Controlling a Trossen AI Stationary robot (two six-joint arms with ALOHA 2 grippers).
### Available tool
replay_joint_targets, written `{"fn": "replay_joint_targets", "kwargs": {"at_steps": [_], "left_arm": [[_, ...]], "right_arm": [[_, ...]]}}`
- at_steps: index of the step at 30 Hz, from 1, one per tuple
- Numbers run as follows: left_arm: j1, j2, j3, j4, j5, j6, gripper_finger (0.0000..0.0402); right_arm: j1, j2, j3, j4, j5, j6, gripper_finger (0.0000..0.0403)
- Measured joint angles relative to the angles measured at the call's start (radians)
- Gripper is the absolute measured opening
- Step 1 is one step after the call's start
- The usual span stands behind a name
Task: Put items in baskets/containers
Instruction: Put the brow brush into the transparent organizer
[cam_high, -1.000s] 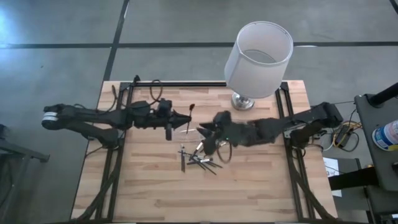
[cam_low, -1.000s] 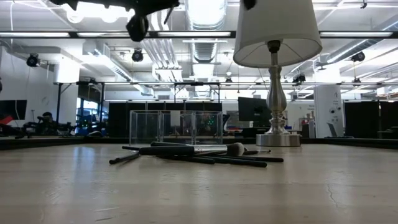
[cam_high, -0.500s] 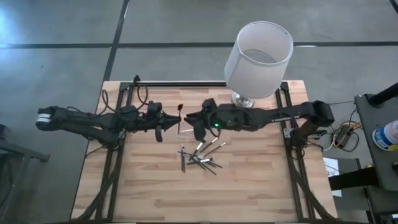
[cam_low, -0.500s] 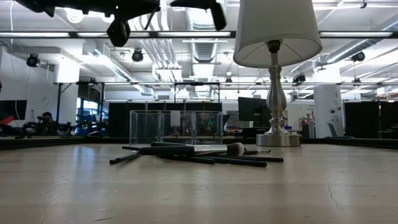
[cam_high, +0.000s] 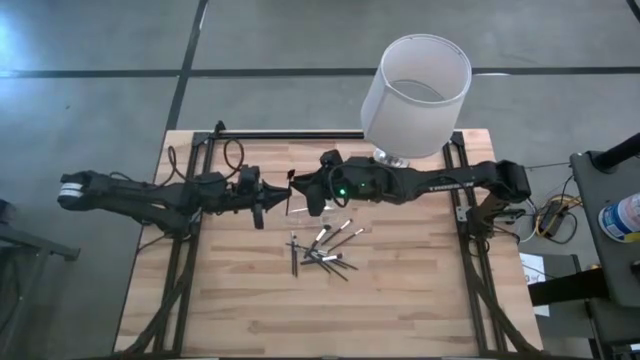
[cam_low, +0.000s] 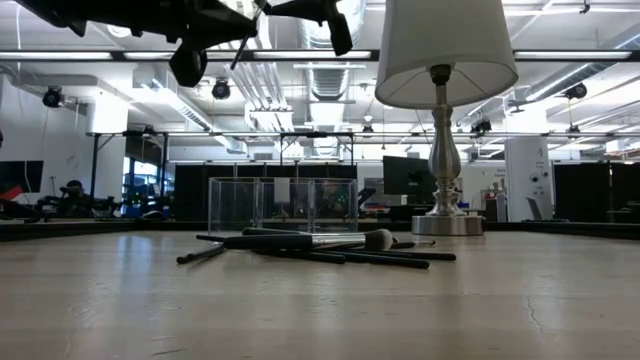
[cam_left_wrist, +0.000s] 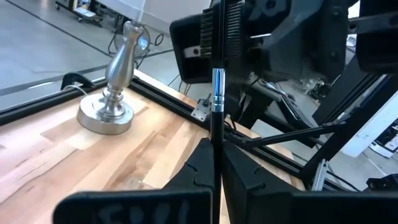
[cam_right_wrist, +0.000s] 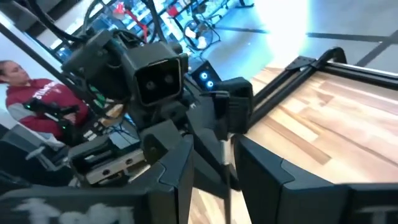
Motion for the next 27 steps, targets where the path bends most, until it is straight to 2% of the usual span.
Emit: {"fn": "replay_joint_targets", "kwargs": {"at_steps": [22,27], "left_arm": [[0.032,0.004,-0.002,0.023,0.039,0.013,0.0008],[0.032,0.004,-0.002,0.039,0.040,0.013,0.0008]], "right_arm": [[-0.013,0.036,-0.001,0.058,0.011,0.018,0.0109],[-0.013,0.037,-0.001,0.057,0.013,0.018,0.0095]]}}
